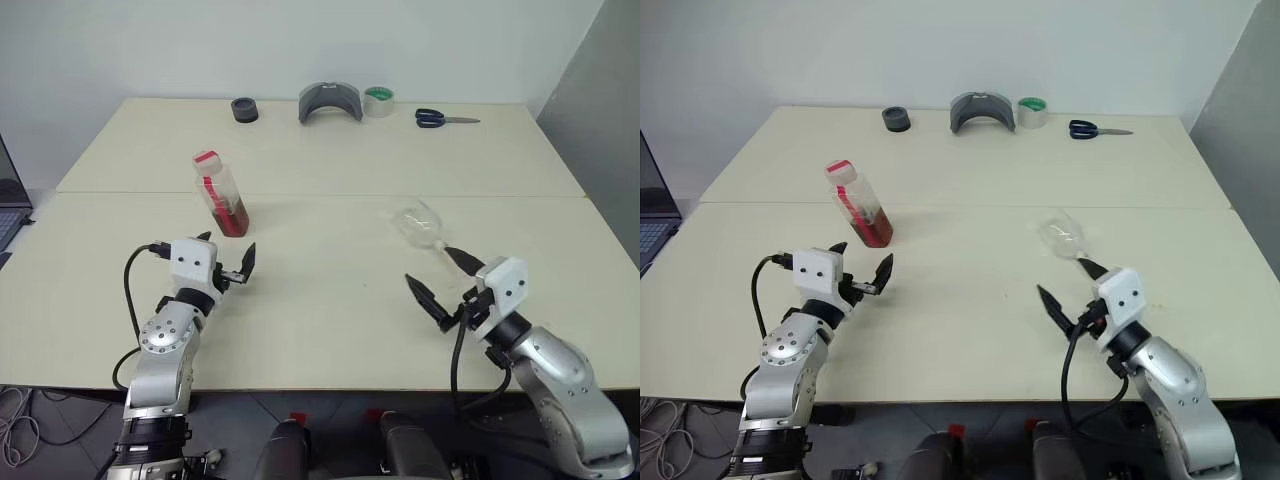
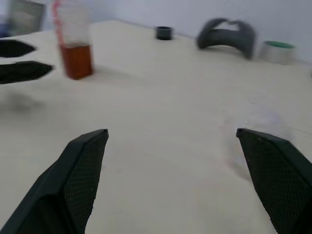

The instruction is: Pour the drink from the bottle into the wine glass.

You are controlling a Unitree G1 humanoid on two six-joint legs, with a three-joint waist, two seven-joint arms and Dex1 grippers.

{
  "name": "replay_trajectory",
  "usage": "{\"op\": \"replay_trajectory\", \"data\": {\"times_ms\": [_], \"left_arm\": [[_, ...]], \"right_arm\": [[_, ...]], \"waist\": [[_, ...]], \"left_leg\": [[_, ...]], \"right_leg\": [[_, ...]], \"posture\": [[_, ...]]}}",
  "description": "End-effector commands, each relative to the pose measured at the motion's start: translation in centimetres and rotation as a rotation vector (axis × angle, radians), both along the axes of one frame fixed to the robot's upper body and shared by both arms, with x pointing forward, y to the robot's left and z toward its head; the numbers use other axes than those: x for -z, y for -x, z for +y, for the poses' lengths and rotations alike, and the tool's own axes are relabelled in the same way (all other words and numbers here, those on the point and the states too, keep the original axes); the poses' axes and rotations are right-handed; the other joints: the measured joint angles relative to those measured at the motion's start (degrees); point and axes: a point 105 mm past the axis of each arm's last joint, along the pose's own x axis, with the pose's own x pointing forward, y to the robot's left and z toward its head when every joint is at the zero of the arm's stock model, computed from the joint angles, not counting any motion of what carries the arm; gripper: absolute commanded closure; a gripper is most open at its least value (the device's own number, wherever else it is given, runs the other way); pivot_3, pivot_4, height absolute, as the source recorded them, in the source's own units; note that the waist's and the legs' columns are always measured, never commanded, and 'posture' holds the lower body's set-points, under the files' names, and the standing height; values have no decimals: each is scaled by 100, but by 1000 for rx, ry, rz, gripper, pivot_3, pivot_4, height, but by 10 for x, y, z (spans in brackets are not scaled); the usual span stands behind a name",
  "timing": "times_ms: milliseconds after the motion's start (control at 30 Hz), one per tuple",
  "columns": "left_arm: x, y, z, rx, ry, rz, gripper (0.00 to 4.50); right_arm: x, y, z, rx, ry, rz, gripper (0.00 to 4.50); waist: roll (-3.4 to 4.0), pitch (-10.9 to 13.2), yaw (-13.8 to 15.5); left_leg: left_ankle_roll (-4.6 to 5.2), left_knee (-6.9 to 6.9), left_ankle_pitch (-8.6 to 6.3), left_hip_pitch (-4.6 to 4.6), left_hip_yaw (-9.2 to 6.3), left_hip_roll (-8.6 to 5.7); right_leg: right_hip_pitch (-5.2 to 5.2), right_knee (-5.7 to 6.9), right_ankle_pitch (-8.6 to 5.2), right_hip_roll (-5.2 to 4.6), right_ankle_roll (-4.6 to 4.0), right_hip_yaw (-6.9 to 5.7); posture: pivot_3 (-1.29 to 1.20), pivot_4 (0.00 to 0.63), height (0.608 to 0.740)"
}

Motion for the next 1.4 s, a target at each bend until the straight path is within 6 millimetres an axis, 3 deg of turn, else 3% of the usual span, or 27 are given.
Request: {"op": "replay_trajectory", "data": {"times_ms": [33, 233, 600, 1133, 1400], "left_arm": [[-20, -5, 9, -27, -4, -56, 14], [-30, -17, 8, -7, 40, -51, 14], [-44, -37, 7, -33, 61, -56, 14], [-73, -76, 5, -69, 70, -73, 14], [-81, -85, 1, -72, 70, -81, 14]], "right_arm": [[-19, 7, 18, -155, 12, 1, 0], [-28, 3, 32, -260, 45, -1, 0], [-23, -5, 40, -280, 46, -23, 0], [-35, -14, 56, -310, 47, -33, 0], [-37, -16, 57, -303, 41, -37, 0]], "waist": [[-1, 0, 10], [-1, -1, 15], [-1, 0, 8], [-2, 0, 3], [-2, 0, 5]], "left_leg": [[0, 1, 0, -2, -1, -2], [0, 5, 0, -8, -5, -5], [0, 6, 0, -8, -4, -5], [-1, 8, 1, -10, -4, -6], [-2, 8, 1, -13, -6, -6]], "right_leg": [[0, 0, 0, -1, 0, 0], [0, -3, 0, -4, 0, -5], [-2, -1, 1, -4, 0, -4], [-5, 0, 1, -4, 1, -5], [-7, 0, 1, -5, 0, -5]], "posture": [[0, 150, 740], [0, 150, 740], [0, 150, 740], [0, 150, 740], [0, 150, 740]]}}
